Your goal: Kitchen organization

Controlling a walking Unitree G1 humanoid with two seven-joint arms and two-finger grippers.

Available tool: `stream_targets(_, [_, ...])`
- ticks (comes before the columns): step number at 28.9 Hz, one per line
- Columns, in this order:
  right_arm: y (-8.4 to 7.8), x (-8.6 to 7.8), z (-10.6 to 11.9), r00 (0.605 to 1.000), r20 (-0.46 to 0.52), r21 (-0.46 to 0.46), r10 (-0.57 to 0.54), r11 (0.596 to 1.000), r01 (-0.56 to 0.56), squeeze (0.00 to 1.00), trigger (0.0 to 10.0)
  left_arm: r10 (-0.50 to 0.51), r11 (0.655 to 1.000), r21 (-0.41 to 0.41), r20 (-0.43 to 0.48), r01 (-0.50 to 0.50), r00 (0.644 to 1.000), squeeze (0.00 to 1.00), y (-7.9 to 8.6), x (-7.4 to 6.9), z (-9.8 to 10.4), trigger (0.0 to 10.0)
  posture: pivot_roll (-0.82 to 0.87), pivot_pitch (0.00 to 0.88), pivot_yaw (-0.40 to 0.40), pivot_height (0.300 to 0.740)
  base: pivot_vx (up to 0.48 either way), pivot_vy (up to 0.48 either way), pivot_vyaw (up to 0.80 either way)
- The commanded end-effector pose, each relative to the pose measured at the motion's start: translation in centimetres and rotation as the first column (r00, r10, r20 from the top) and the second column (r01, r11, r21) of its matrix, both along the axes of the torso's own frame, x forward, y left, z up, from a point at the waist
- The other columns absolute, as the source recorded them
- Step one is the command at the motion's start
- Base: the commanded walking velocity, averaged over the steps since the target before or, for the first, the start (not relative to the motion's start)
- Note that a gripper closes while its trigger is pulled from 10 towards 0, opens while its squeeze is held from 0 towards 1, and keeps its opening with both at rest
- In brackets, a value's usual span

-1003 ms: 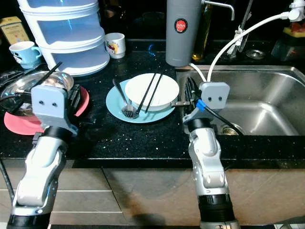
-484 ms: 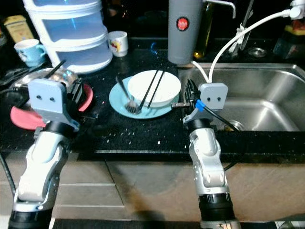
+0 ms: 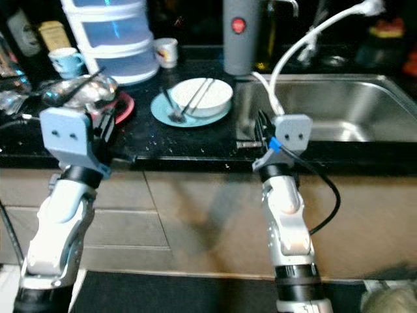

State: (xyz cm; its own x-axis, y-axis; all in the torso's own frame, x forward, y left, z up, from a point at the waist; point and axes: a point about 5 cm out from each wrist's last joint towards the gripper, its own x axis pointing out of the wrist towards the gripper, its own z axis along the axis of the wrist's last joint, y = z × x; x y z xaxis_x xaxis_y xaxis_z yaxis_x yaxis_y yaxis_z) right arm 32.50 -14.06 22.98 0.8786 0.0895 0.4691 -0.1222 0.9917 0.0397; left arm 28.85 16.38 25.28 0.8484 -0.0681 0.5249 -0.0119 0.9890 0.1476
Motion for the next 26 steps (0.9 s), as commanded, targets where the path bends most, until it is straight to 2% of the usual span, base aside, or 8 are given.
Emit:
stream_targets(1, [0.6, 0.0, -0.4, 0.999, -0.021, 0.004, 0.026, 1.000, -0.026, 0.00, 10.0, 0.018, 1.000, -0.008, -0.051, -0.018, 0.999, 0.00, 0.5, 0.2, -1.0, 10.0, 0.01, 0.050, -0.006, 0.740, 0.000, 0.000, 0.00])
stream_targets(11, [1.1, -0.5, -1.6, 0.997, -0.073, 0.009, 0.029, 1.000, -0.028, 0.00, 10.0, -0.001, 1.000, -0.022, -0.118, -0.002, 0.993, 0.00, 0.3, 0.2, -2.4, 10.0, 0.00, 0.059, -0.013, 0.740, 0.000, 0.000, 0.00])
stream_targets(14, [1.1, -0.1, -3.4, 0.984, -0.180, -0.037, -0.008, 0.999, 0.001, 0.00, 10.0, -0.006, 0.999, -0.054, -0.177, -0.004, 0.984, 0.00, 0.4, 0.3, -3.6, 10.0, 0.00, 0.059, -0.012, 0.740, 0.000, 0.000, 0.00])
stream_targets(16, [0.7, 0.1, -5.3, 0.963, -0.265, -0.071, -0.040, 0.997, 0.021, 0.00, 10.0, -0.004, 0.999, -0.040, -0.223, -0.005, 0.975, 0.00, 0.5, 0.4, -4.9, 10.0, 0.00, 0.059, -0.013, 0.740, 0.000, 0.000, 0.00])
stream_targets(17, [0.7, 0.1, -5.3, 0.963, -0.265, -0.071, -0.040, 0.997, 0.021, 0.00, 10.0, -0.004, 0.999, -0.040, -0.223, -0.005, 0.975, 0.00, 0.5, 0.4, -4.9, 10.0, 0.00, 0.059, -0.013, 0.740, 0.000, 0.000, 0.00])
stream_targets(19, [-0.3, -0.1, -7.6, 0.939, -0.335, -0.095, -0.077, 0.994, 0.047, 0.00, 10.0, -0.025, 1.000, -0.005, -0.302, 0.024, 0.953, 0.00, 0.1, 0.1, -6.8, 10.0, 0.00, 0.061, -0.014, 0.740, 0.000, 0.000, 0.00])
stream_targets(22, [-1.0, -0.6, -8.5, 0.928, -0.361, -0.085, -0.092, 0.994, 0.065, 0.00, 10.0, -0.035, 0.999, -0.012, -0.356, 0.033, 0.934, 0.00, -0.1, -0.4, -8.3, 10.0, 0.00, 0.064, -0.016, 0.740, 0.000, 0.000, 0.00])
stream_targets(26, [-1.2, -0.7, -8.7, 0.924, -0.370, -0.087, -0.100, 0.994, 0.073, 0.00, 10.0, -0.028, 1.000, -0.012, -0.364, 0.025, 0.931, 0.00, 0.1, -0.5, -8.6, 10.0, 0.00, 0.065, -0.015, 0.740, 0.000, 0.000, 0.00])
